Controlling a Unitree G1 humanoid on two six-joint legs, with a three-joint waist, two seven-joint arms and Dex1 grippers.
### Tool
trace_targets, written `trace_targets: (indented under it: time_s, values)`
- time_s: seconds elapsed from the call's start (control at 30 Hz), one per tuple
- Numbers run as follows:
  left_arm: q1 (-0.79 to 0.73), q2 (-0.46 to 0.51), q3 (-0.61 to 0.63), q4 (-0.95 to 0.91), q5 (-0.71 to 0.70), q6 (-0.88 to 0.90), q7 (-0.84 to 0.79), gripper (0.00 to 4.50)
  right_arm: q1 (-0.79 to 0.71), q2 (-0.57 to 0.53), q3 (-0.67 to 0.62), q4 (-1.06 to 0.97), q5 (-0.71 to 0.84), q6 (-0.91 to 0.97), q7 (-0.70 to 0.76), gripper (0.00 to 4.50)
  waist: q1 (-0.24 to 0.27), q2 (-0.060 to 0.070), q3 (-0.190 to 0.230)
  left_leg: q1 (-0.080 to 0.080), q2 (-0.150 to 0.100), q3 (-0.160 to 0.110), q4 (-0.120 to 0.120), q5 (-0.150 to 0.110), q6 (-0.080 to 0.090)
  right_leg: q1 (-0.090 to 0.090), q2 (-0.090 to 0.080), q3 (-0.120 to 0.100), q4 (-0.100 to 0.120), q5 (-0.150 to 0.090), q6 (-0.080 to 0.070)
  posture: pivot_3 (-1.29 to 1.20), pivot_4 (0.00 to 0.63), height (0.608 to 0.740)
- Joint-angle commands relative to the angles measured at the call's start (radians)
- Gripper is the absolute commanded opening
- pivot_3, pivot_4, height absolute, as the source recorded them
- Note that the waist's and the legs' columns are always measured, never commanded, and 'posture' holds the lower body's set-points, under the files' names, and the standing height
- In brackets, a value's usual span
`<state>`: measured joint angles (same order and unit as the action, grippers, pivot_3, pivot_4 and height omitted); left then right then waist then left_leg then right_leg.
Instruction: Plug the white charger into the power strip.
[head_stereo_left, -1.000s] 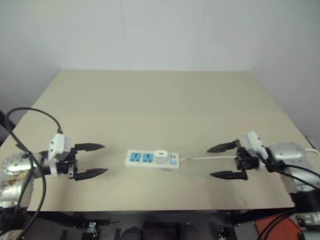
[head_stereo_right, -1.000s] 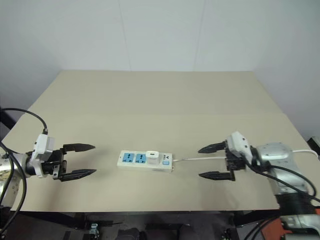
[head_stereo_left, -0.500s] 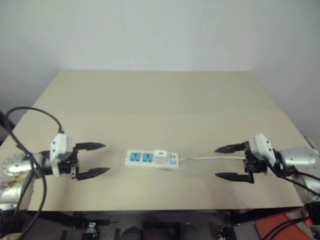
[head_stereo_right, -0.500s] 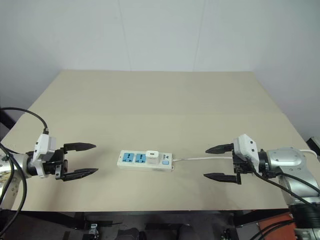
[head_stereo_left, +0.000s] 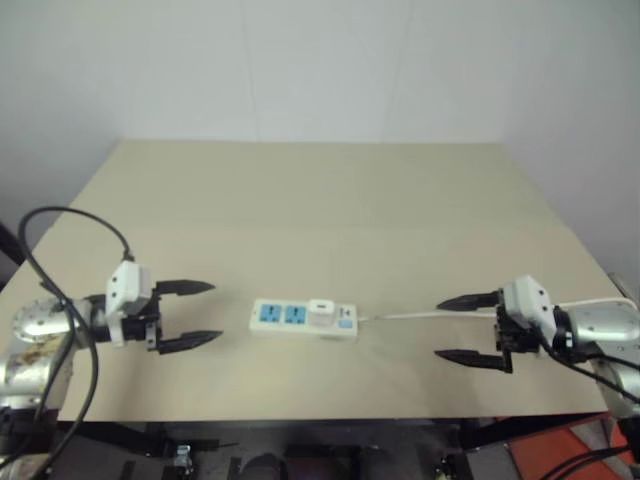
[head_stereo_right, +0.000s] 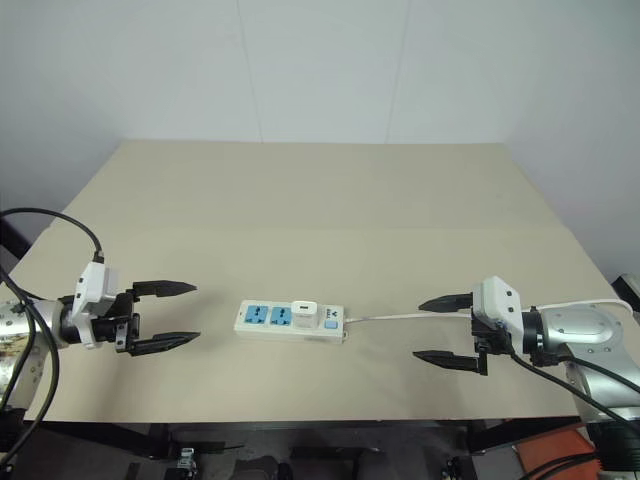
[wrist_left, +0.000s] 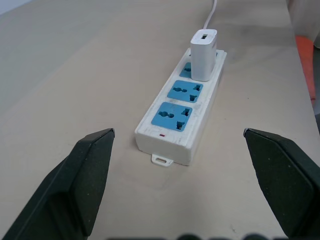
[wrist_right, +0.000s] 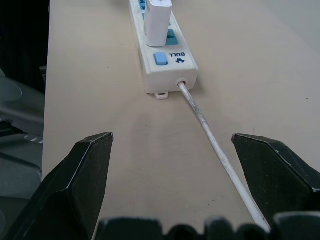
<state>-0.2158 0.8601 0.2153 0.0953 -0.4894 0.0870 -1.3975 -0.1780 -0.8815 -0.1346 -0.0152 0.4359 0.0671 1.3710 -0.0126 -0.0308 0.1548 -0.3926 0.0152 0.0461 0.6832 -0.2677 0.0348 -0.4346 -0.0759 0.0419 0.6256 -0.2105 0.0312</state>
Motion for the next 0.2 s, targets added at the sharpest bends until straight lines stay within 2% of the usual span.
trace_targets:
  time_s: [0.03,0.2]
  values:
    - [-0.022,0.003,0.007,0.002,-0.002,-0.023,-0.005,4.5,-0.006,-0.017,-0.034,-0.02,0.007,-0.022,-0.003,4.46,0.0,0.0,0.0,0.0,0.0,0.0,0.0,0.0,0.0,0.0,0.0,0.0,0.0,0.0,0.0,0.0,0.15,0.74]
    - [-0.015,-0.001,0.005,-0.004,-0.001,-0.024,-0.001,4.5,-0.005,-0.017,-0.034,-0.013,0.007,-0.028,0.001,4.46,0.0,0.0,0.0,0.0,0.0,0.0,0.0,0.0,0.0,0.0,0.0,0.0,0.0,0.0,0.0,0.0,0.15,0.74]
